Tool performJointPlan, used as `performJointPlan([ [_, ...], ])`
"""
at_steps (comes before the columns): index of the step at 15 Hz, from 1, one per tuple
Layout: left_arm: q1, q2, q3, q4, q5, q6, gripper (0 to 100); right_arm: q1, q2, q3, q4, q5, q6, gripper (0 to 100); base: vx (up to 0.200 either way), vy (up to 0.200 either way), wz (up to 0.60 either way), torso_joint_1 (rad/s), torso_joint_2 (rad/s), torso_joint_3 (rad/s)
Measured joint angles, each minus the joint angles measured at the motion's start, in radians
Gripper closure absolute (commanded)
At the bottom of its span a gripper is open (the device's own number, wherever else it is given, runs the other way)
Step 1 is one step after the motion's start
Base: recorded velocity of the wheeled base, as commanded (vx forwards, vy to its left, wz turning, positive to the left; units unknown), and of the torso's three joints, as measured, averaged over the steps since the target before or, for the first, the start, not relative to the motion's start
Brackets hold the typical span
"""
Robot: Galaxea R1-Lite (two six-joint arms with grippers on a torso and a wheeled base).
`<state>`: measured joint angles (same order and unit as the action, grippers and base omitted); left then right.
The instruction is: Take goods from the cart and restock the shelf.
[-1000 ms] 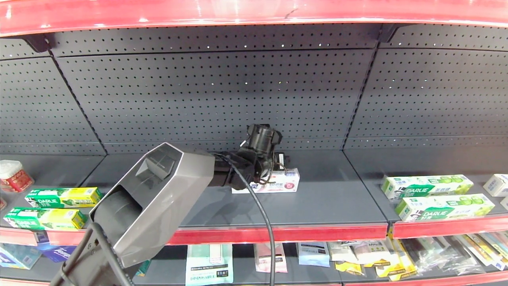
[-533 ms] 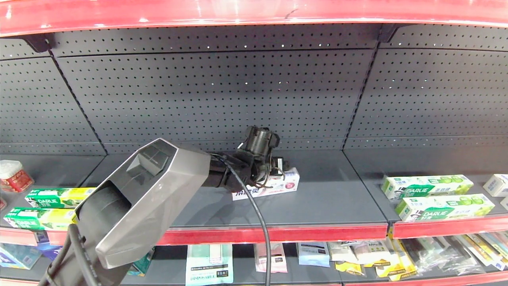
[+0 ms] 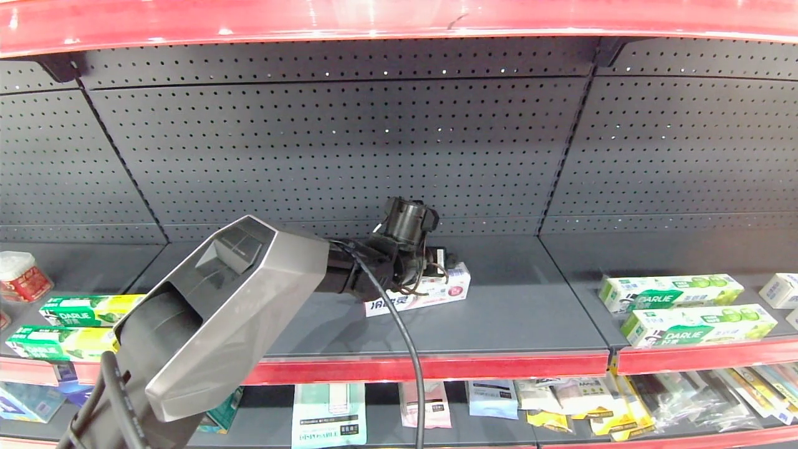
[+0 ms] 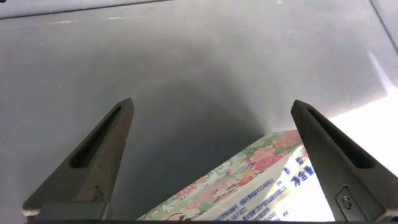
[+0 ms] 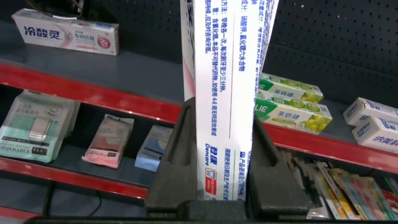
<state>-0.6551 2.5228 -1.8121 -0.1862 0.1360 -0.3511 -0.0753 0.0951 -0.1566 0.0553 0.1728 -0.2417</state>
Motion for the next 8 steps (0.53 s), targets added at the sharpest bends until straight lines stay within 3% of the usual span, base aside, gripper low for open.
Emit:
performJointPlan([
  [8,-0.006,0.031,-0.109,0.067,0.078,-0.023,0,0.0,0.0,0.002,0.0,0.0,0.0,100,0.0,0.0,0.0,0.0,0.0,0.0],
])
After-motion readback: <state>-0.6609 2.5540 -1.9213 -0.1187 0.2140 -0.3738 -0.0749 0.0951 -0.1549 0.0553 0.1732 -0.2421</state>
